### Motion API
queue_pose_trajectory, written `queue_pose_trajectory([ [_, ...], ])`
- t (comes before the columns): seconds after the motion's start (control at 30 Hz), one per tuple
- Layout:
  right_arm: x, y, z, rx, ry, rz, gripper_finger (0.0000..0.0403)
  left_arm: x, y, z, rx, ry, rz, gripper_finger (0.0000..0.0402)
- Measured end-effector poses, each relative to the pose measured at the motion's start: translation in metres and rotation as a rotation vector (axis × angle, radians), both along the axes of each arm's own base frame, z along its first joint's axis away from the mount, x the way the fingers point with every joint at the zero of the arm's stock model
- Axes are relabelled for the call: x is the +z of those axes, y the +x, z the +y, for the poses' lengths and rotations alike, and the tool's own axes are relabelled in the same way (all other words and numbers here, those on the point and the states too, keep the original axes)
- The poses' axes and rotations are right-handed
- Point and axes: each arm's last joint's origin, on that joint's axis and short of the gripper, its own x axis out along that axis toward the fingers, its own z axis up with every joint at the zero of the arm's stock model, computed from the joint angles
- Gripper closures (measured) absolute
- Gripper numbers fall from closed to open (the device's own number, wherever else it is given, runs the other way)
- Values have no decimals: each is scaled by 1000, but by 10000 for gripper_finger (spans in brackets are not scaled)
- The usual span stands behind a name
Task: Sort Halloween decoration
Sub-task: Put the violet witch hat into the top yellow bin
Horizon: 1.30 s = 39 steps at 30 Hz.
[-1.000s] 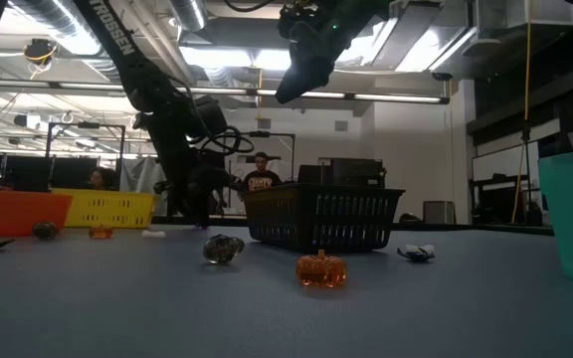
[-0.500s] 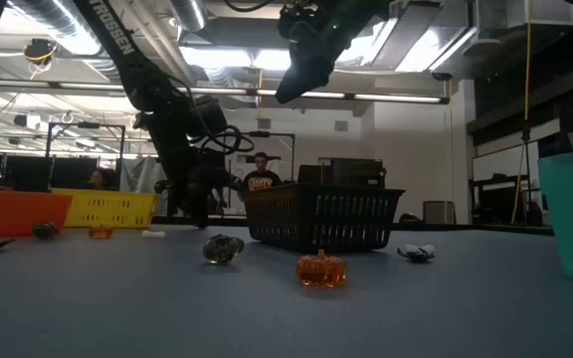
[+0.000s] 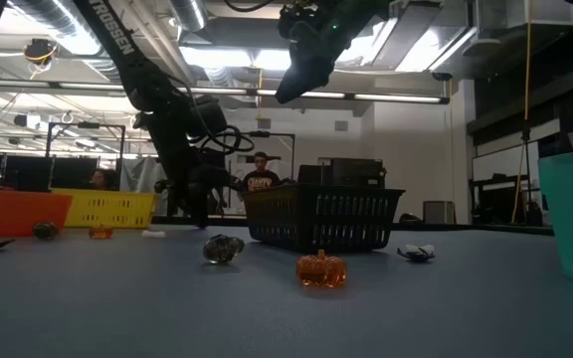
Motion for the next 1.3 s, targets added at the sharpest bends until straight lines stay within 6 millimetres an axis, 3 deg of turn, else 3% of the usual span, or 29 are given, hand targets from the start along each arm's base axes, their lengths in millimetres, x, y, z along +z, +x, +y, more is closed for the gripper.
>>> queue_pose_trajectory([
  [0.3, 0, 0, 0, 0, 0, 0, 259, 6, -1, -1, -7, 8, -12, 401],
  [0.77, 0, 0, 0, 0, 0, 0, 259, 65, -15, -9, 1, 128, -152, 400],
  [1.03, 0, 0, 0, 0, 0, 0, 259, 95, -50, -36, 9, 51, -54, 401],
  [1.3, 0, 0, 0, 0, 0, 0, 259, 101, -82, -59, 61, -10, 197, 401],
])
